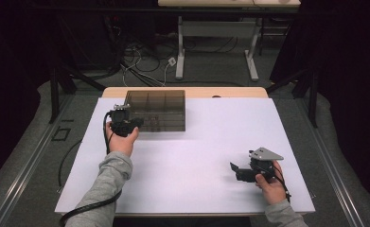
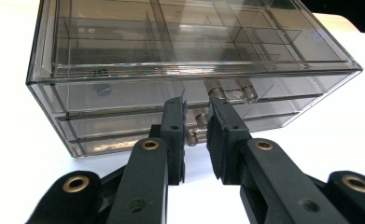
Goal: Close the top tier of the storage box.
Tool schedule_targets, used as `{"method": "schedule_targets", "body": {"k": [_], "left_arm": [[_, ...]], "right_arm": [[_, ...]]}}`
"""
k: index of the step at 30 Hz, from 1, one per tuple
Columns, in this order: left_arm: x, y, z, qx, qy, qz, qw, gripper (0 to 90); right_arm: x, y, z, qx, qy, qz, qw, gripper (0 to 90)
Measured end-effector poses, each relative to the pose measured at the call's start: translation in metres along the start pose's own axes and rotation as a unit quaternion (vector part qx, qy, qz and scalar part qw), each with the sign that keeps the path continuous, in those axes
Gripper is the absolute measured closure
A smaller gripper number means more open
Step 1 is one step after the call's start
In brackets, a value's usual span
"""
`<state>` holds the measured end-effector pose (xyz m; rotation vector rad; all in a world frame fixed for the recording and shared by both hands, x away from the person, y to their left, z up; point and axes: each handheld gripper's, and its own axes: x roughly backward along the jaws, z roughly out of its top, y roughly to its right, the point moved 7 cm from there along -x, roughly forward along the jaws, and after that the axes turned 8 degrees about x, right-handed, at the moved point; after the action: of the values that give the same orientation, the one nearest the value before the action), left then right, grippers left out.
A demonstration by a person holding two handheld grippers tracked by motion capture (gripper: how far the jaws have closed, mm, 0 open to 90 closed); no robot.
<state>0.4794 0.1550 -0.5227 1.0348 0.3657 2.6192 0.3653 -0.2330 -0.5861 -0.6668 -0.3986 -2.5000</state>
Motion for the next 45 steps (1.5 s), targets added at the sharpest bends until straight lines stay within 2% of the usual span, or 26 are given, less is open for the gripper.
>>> {"method": "schedule_targets", "body": {"k": [12, 21, 27, 30, 33, 34, 40, 41, 45], "left_arm": [[0.007, 0.008, -0.003, -0.033, -0.003, -0.006, 0.9994, 66.8], [0.014, 0.016, -0.007, -0.062, 0.01, -0.014, 0.9979, 58.4], [0.021, 0.023, -0.011, -0.078, 0.009, -0.027, 0.9965, 46.1], [0.024, 0.026, -0.011, -0.079, 0.012, -0.033, 0.9962, 42.5], [0.028, 0.029, -0.012, -0.081, 0.018, -0.041, 0.9957, 40.0], [0.031, 0.03, -0.013, -0.089, 0.022, -0.044, 0.9948, 39.0], [0.038, 0.033, -0.016, -0.091, 0.034, -0.068, 0.993, 37.7], [0.04, 0.034, -0.017, -0.094, 0.037, -0.075, 0.992, 37.4], [0.047, 0.035, -0.019, -0.096, 0.038, -0.077, 0.9916, 35.8]], "right_arm": [[0.0, 0.0, 0.0, 0.0, 0.0, 0.0, 1.0, 10.0], [0.0, -0.001, 0.0, 0.0, 0.0, 0.001, 1.0, 10.0], [0.001, -0.001, -0.001, 0.0, -0.002, -0.001, 1.0, 10.0], [0.001, -0.002, -0.001, -0.001, -0.001, 0.0, 1.0, 10.0], [0.001, -0.001, -0.001, 0.005, -0.001, -0.002, 1.0, 10.0], [0.001, -0.001, -0.001, 0.003, 0.0, -0.001, 1.0, 10.0], [0.001, -0.001, 0.0, 0.0, 0.003, -0.002, 1.0, 10.0], [0.001, -0.001, 0.0, 0.002, 0.003, -0.002, 1.0, 10.0], [0.002, 0.0, -0.001, 0.005, 0.0, -0.003, 1.0, 10.0]]}}
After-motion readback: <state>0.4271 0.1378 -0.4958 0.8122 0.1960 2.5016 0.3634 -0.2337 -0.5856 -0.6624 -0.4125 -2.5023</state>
